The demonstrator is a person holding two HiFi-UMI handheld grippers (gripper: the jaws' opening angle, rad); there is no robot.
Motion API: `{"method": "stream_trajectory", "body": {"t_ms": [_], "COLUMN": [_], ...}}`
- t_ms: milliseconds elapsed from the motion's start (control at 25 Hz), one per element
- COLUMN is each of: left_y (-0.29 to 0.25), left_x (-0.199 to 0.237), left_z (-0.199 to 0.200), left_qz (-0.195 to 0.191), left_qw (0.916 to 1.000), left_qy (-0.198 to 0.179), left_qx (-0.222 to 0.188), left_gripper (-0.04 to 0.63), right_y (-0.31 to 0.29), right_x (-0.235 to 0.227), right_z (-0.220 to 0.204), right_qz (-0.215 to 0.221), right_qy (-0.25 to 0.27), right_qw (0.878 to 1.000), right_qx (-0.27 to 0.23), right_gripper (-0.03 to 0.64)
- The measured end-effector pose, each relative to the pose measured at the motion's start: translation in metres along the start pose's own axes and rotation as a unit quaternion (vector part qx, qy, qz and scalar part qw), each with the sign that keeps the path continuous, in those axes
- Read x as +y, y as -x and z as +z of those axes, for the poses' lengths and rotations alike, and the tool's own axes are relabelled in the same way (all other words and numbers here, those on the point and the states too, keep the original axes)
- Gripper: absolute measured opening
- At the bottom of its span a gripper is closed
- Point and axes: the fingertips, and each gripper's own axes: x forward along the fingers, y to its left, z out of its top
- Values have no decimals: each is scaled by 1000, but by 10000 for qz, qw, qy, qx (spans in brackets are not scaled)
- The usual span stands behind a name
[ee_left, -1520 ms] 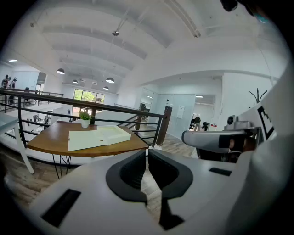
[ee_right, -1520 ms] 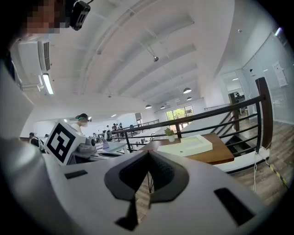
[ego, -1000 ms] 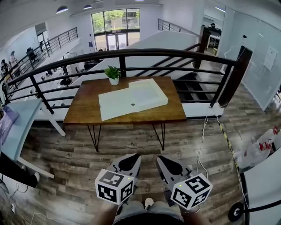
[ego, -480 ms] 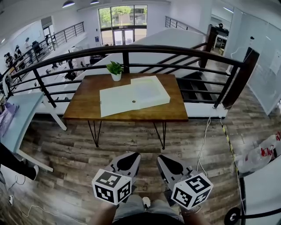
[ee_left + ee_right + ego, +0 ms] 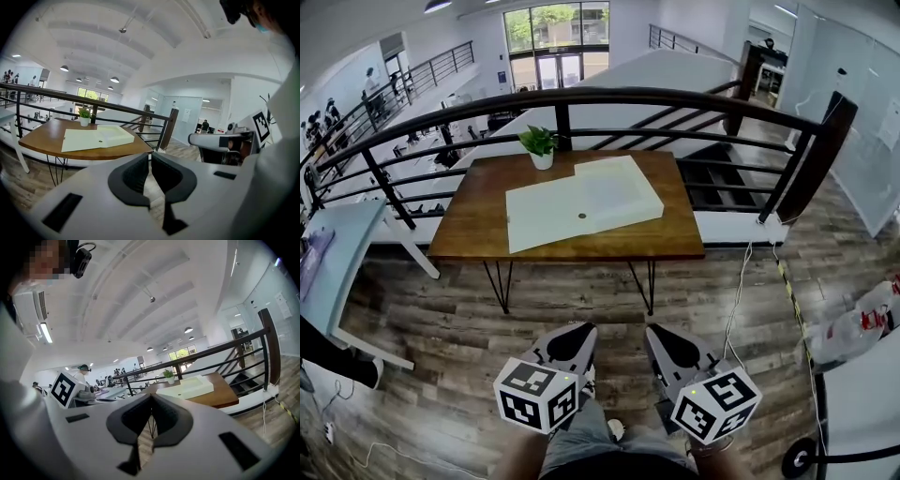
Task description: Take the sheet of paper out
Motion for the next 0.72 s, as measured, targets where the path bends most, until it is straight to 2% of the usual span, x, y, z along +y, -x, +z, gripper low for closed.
{"method": "stream_trajectory", "body": {"t_ms": [400,720], "left_y": [-65,-107], "left_x": [83,146], "left_z": [33,70], "left_qz": [-7,-216], "left_qw": [9999,9995], "left_qy": [89,21], "left_qx": [103,217], "left_gripper": [31,31], "right_y": [-94,-181], "right_x": [-52,-71], "right_z": [18,47], "right_qz": [-181,-227], "right_qy": [-27,51], "right_qw": [9998,9996], "right_qx": [112,151], "right_gripper": [28,28]}}
